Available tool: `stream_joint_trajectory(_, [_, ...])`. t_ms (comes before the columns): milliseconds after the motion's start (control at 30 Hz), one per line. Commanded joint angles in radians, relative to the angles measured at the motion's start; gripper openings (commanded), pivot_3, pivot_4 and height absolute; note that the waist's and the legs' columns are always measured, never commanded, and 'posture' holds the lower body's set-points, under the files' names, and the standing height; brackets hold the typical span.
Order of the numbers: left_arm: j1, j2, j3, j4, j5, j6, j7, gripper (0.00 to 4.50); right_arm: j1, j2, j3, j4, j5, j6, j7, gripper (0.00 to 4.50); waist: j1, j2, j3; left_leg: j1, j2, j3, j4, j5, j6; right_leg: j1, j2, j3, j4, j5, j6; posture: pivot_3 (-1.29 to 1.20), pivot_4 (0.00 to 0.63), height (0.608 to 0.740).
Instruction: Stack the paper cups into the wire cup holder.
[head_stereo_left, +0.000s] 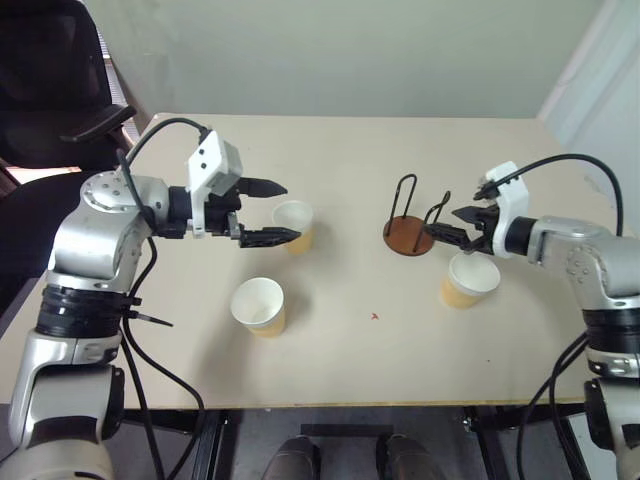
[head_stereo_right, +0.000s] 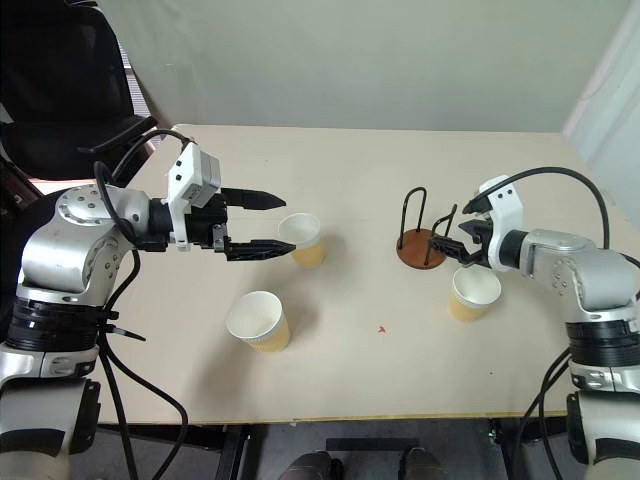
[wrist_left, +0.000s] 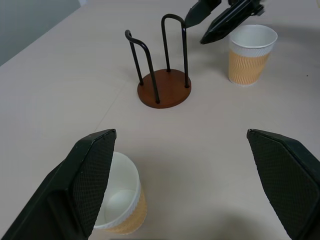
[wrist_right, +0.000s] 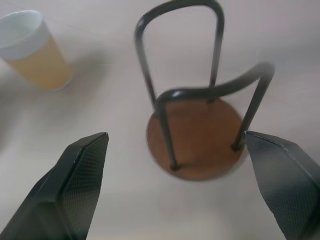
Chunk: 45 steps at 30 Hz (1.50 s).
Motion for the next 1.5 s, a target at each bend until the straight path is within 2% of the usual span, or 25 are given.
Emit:
stream_joint_trajectory(33, [-0.001, 0.015, 0.033, -0.033, -0.008, -0.009, 0.009, 4.5, -0.035, 0.028, -0.001, 0.039, -0.038, -0.045, -0.008, 4.48, 0.0, 0.0, 0.0, 0.0, 0.0, 0.0, 0.0, 0.0, 0.0, 0.0, 0.0, 0.0, 0.0, 0.0, 0.0, 0.0, 0.15, 0.74])
stream_joint_trajectory(233, [-0.001, 0.018, 0.035, -0.028, -0.004, -0.014, 0.016, 4.5, -0.071, 0.116, -0.014, 0.114, -0.083, -0.076, -0.061, 4.48, -0.002, 0.0, 0.0, -0.001, 0.0, 0.0, -0.001, 0.0, 0.0, -0.002, 0.0, 0.0, 0.0, 0.0, 0.0, 0.0, 0.15, 0.74])
stream_joint_trajectory(333, [0.002, 0.02, 0.034, -0.028, -0.004, -0.017, 0.018, 4.5, -0.081, 0.145, -0.026, 0.134, -0.098, -0.087, -0.088, 3.9, -0.002, 0.0, 0.0, -0.001, 0.0, 0.0, -0.001, 0.0, 0.0, -0.002, 0.0, 0.0, 0.0, 0.0, 0.0, 0.0, 0.15, 0.74])
stream_joint_trajectory(467, [0.007, 0.021, 0.032, -0.029, -0.005, -0.017, 0.019, 4.5, -0.079, 0.154, -0.029, 0.12, -0.102, -0.082, -0.088, 2.54, -0.001, 0.0, 0.0, -0.002, 0.0, 0.0, -0.001, 0.0, 0.0, -0.002, 0.0, 0.0, -0.001, 0.0, 0.0, 0.0, 0.15, 0.74])
stream_joint_trajectory(700, [0.028, 0.037, 0.034, -0.052, -0.02, 0.009, 0.005, 4.5, -0.079, 0.09, -0.029, 0.088, -0.106, -0.07, -0.048, 0.02, -0.001, 0.0, 0.0, -0.003, 0.0, 0.0, -0.001, 0.0, 0.0, -0.003, 0.0, 0.0, -0.001, 0.0, 0.0, 0.0, 0.15, 0.74])
stream_joint_trajectory(867, [0.062, 0.084, 0.04, -0.097, -0.066, 0.066, -0.044, 4.5, -0.067, -0.013, -0.037, -0.003, -0.078, -0.049, 0.051, 0.02, -0.001, 0.0, 0.0, -0.004, 0.0, 0.0, -0.001, 0.0, -0.001, -0.004, 0.0, 0.0, -0.001, 0.0, 0.0, 0.0, 0.15, 0.74])
stream_joint_trajectory(1167, [0.044, 0.158, -0.004, -0.16, -0.153, 0.138, -0.223, 4.5, 0.006, -0.184, 0.085, -0.41, 0.041, -0.005, 0.344, 0.02, -0.002, 0.0, 0.0, -0.006, 0.0, 0.0, -0.001, 0.0, -0.001, -0.006, 0.0, -0.001, -0.001, 0.0, 0.0, 0.0, 0.15, 0.74])
stream_joint_trajectory(1500, [0.03, 0.163, -0.046, -0.203, -0.141, 0.121, -0.272, 4.5, 0.112, -0.201, 0.194, -0.535, 0.005, -0.033, 0.362, 0.02, -0.001, -0.001, 0.0, -0.005, 0.0, -0.002, 0.002, 0.001, 0.0, -0.004, 0.0, -0.001, 0.0, 0.001, -0.001, 0.0, 0.15, 0.74])
